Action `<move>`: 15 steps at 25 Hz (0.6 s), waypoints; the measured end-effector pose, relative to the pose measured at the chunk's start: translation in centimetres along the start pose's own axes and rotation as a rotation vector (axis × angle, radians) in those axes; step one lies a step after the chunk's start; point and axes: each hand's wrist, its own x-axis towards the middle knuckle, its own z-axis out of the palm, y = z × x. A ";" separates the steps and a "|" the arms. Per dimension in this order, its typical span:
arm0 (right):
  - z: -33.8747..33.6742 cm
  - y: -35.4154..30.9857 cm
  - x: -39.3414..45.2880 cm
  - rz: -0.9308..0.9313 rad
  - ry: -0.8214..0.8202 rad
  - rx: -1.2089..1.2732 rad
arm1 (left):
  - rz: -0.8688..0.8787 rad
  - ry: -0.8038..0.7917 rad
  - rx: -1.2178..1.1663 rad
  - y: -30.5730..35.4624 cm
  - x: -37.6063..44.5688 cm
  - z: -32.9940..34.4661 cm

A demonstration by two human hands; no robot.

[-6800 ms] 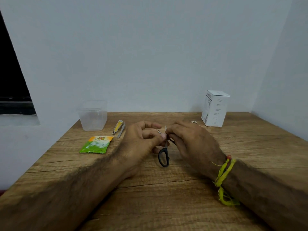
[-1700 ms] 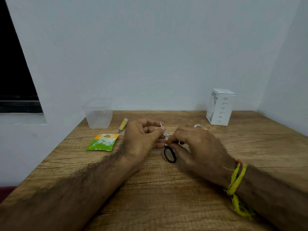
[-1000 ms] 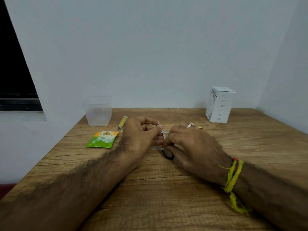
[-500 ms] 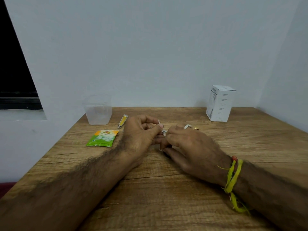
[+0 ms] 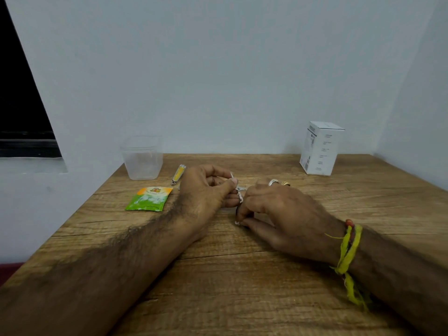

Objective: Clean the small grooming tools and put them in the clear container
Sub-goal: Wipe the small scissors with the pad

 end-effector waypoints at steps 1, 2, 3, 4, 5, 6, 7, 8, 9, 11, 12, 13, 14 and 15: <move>-0.3 0.1 0.0 0.004 -0.022 0.001 | -0.002 0.000 0.006 0.1 -0.1 0.0; -0.4 0.2 -0.1 0.006 -0.034 0.003 | -0.002 0.002 0.014 0.1 -0.1 -0.1; -0.5 0.4 -0.1 0.003 -0.035 0.008 | -0.002 0.005 0.020 0.1 -0.1 -0.1; -0.6 0.6 0.0 0.000 -0.033 0.019 | -0.001 0.008 0.020 0.1 0.0 -0.2; -0.5 0.7 0.0 0.001 -0.036 0.034 | -0.001 0.008 0.018 0.0 0.1 -0.1; -0.6 0.8 -0.1 0.004 -0.045 0.052 | -0.001 0.002 0.021 0.0 0.1 0.0; -0.7 0.9 -0.1 0.008 -0.060 0.070 | 0.000 -0.003 0.029 0.0 0.1 0.0; -0.9 1.0 -0.1 0.016 -0.081 0.082 | 0.002 -0.007 0.039 0.1 0.0 -0.1; -1.1 1.0 -0.1 0.024 -0.105 0.087 | 0.004 -0.008 0.048 0.1 -0.1 -0.1; -1.3 1.2 -0.1 0.019 -0.129 0.099 | 0.007 -0.008 0.049 0.1 0.0 -0.2; -1.4 1.2 -0.1 0.012 -0.131 0.105 | 0.004 -0.009 0.046 0.1 0.0 -0.1; -1.4 1.3 -0.1 0.010 -0.136 0.104 | 0.003 -0.012 0.047 0.2 -0.1 -0.1; -1.5 1.3 -0.2 0.012 -0.139 0.093 | 0.003 -0.016 0.049 0.2 -0.1 0.0; -1.6 1.4 -0.1 0.012 -0.142 0.083 | 0.003 -0.016 0.050 0.2 -0.2 -0.1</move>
